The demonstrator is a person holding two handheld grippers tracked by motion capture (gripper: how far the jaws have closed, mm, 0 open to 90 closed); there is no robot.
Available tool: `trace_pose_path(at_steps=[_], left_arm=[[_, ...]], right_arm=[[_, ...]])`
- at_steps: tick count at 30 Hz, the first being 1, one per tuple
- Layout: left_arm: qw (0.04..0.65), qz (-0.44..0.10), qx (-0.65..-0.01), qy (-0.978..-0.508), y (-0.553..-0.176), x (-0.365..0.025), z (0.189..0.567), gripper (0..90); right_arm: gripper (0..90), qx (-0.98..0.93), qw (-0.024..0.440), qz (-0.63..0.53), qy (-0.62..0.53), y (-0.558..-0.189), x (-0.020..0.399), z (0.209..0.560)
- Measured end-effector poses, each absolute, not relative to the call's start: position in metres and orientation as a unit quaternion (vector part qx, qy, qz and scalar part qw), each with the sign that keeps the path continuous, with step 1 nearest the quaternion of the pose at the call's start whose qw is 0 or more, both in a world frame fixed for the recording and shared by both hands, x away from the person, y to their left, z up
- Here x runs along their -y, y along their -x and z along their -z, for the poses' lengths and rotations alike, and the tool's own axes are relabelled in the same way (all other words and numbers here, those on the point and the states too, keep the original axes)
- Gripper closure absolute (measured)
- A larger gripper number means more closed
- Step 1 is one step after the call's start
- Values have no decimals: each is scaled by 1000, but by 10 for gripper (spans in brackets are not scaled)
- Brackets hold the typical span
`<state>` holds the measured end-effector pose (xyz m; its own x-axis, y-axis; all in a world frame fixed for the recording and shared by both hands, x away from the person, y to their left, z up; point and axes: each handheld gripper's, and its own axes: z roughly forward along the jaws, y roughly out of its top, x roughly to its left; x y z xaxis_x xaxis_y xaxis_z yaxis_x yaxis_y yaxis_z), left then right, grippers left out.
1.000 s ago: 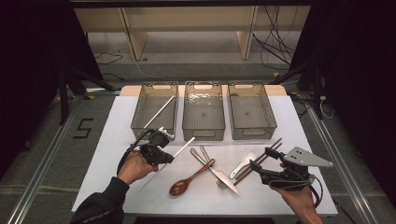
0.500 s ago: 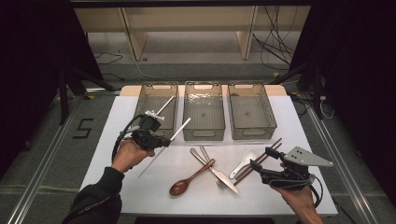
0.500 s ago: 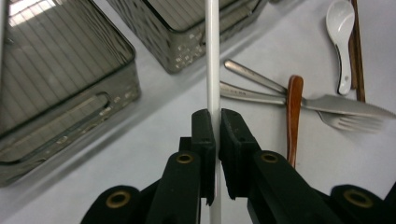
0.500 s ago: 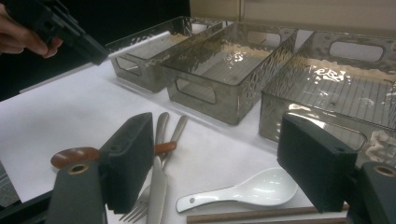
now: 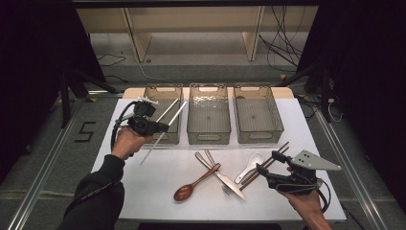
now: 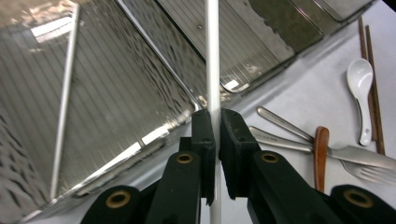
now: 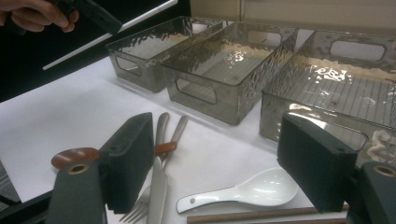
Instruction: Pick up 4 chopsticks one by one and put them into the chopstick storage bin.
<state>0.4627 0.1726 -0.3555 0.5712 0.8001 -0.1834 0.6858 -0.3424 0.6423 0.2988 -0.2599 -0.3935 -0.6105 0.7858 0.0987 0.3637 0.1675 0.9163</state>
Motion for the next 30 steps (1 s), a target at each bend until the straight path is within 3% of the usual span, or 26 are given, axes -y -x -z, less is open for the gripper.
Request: trace_pose_path(at_steps=[30], left_arm=[[342, -134, -490, -790, -545, -190, 343, 840]], right_arm=[[282, -736, 200, -516, -389, -299, 259, 394]])
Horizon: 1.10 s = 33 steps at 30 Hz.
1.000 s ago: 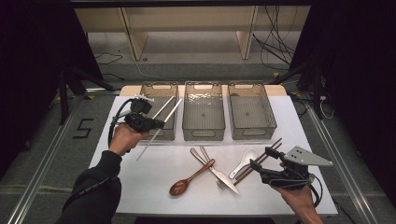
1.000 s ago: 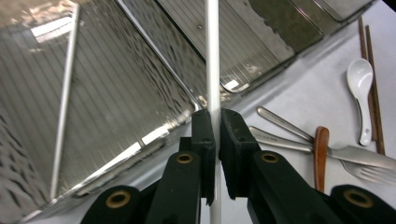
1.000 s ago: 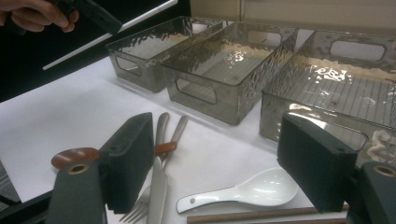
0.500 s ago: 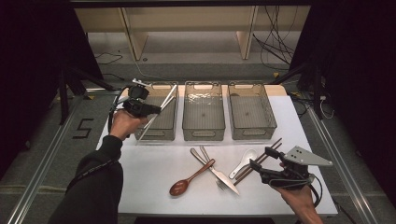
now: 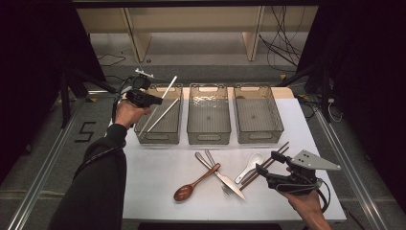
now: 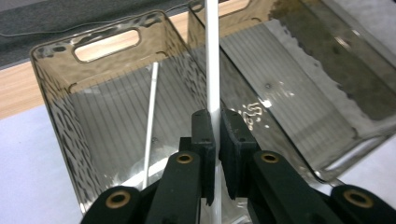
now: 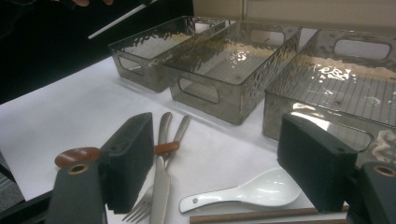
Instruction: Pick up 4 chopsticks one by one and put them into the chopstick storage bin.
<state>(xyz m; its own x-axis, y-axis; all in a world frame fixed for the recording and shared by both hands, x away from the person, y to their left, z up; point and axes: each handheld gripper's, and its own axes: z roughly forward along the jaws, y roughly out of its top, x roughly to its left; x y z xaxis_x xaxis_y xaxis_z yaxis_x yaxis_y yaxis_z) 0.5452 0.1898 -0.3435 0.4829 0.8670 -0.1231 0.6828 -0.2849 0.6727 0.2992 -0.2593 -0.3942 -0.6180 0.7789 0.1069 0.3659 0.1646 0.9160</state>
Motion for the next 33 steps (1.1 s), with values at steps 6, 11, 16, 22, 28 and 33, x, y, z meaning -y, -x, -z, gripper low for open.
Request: trace_pose_path(at_steps=[6, 11, 16, 22, 28, 33], left_arm=[[343, -134, -498, -785, -558, -193, 349, 840], [343, -138, -500, -783, -564, -195, 351, 840], [334, -144, -501, -786, -571, -195, 357, 840], [330, -149, -494, -791, -574, -191, 361, 840], [327, -151, -493, -792, -578, -188, 366, 840], [321, -155, -494, -793, -580, -188, 369, 840]], right_arm=[[281, -735, 198, -518, -390, -299, 260, 394], [282, -736, 198, -518, -389, -299, 260, 394], [282, -736, 198, -518, -388, -299, 259, 394], [282, -736, 196, -518, -389, -299, 260, 394], [281, -735, 196, -521, -388, -299, 260, 394], [282, -735, 195, -521, -389, -299, 261, 394]])
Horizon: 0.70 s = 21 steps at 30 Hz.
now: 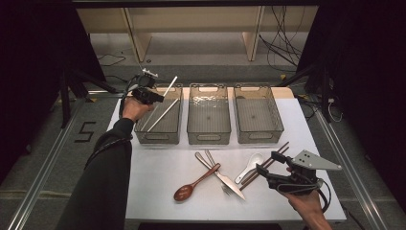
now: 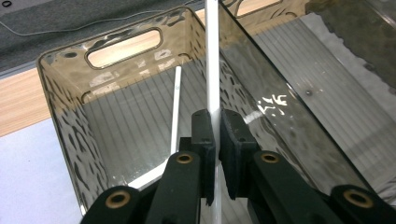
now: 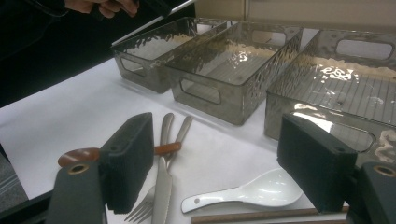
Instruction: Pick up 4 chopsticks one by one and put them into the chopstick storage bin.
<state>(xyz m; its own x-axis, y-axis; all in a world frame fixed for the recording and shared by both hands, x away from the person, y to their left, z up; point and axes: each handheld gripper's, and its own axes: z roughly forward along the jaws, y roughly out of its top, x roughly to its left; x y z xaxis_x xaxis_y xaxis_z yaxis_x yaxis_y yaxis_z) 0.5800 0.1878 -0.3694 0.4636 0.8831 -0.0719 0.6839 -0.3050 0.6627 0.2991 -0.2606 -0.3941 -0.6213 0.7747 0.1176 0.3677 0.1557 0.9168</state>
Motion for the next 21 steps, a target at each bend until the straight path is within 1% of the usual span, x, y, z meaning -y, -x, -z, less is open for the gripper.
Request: trace_pose_path(at_steps=[10, 18, 20, 21], left_arm=[[316, -158, -495, -794, -582, -187, 379, 839], [296, -164, -504, -795, -584, -184, 389, 834], [289, -171, -510, -792, -584, -184, 391, 825], [294, -170, -514, -787, -584, -185, 391, 788]], right_arm=[[282, -736, 195, -520, -388, -299, 260, 394], [282, -735, 194, -520, -388, -299, 260, 394], [282, -736, 195, -520, -388, -299, 260, 394], [282, -735, 194, -521, -388, -299, 260, 394]])
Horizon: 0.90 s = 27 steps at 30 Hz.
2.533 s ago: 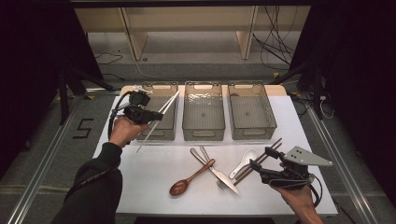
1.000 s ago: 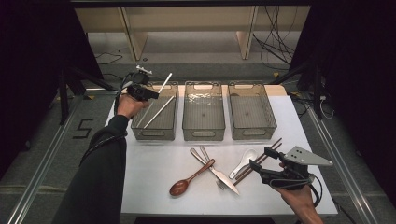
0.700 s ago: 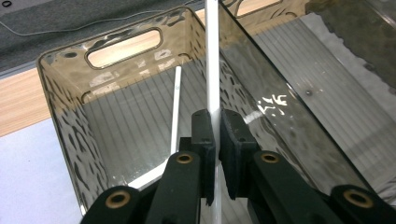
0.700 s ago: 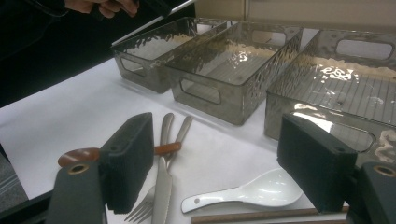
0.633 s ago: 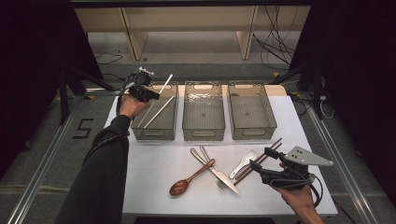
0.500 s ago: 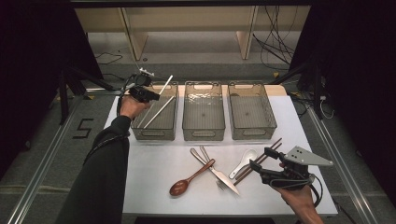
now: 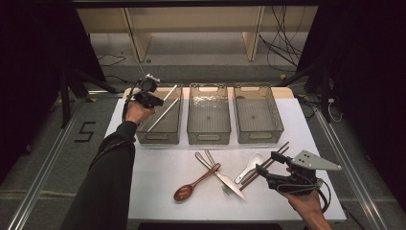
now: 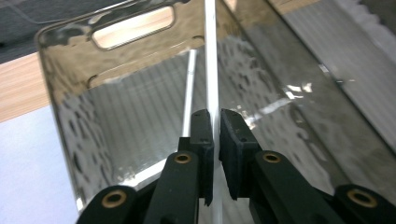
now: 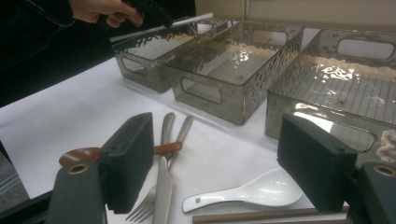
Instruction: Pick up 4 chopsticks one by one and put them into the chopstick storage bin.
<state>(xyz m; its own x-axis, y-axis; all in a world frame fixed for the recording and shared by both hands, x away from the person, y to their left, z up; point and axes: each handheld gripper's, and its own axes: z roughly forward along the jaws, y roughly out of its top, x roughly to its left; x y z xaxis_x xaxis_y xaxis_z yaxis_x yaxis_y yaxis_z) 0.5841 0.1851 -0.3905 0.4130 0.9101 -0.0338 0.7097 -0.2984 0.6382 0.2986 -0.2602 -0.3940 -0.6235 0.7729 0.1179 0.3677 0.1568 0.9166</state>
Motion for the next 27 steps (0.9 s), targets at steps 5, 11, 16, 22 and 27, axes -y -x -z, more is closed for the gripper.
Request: trace_pose_path(at_steps=[5, 11, 16, 22, 27], left_arm=[[296, -165, -526, -781, -583, -186, 387, 599], [307, -151, -513, -787, -574, -180, 377, 486], [322, -137, -505, -789, -562, -179, 369, 422], [345, -129, -492, -789, -543, -178, 357, 368], [362, -125, -480, -790, -524, -175, 350, 339]], right_arm=[[281, -735, 194, -520, -389, -299, 261, 394], [282, -736, 195, -519, -389, -299, 260, 394], [282, -735, 195, -519, -390, -298, 260, 394], [282, -735, 196, -519, -390, -299, 260, 394], [282, -736, 198, -517, -389, -299, 260, 394]])
